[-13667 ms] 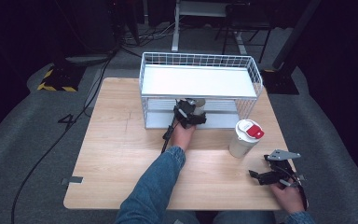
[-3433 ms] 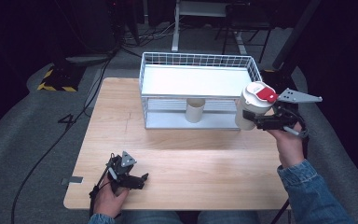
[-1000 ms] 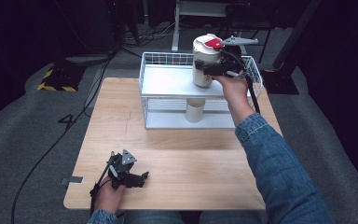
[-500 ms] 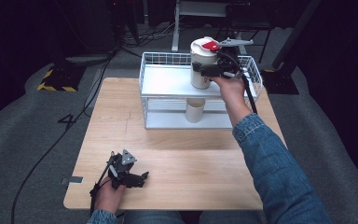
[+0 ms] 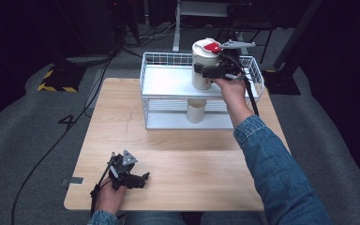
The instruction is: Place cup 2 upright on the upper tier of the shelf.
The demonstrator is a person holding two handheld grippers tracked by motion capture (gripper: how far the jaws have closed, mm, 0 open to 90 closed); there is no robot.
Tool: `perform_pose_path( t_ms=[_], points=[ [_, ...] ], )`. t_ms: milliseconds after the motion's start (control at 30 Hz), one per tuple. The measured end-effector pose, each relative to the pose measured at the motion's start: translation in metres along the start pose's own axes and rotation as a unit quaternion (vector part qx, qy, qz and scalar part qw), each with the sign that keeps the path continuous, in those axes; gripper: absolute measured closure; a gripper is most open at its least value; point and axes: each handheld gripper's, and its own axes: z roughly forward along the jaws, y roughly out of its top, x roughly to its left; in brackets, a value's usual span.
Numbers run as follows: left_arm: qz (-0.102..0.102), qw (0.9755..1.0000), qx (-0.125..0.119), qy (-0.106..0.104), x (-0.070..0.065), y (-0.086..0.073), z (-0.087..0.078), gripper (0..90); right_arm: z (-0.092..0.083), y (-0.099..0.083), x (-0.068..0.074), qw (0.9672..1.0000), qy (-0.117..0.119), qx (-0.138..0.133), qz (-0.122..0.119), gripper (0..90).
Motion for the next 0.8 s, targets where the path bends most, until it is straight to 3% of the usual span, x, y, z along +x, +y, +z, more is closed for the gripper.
perform_pose_path(
  t_ms=[300,433,800],
  points=[
    [0.0,1.0,0.001,-0.001,0.0,0.0,0.0,0.0,0.0,-0.001,0.0,1.0,0.0,-0.004,-0.005,8.4],
    [0.0,1.0,0.0,0.0,0.0,0.0,0.0,0.0,0.001,-0.002,0.0,0.9998,-0.014,-0.01,-0.008,0.0],
    [0.0,1.0,0.0,0.0,0.0,0.0,0.0,0.0,-0.013,-0.002,0.001,0.9999,-0.004,-0.014,-0.004,0.0]
  ],
)
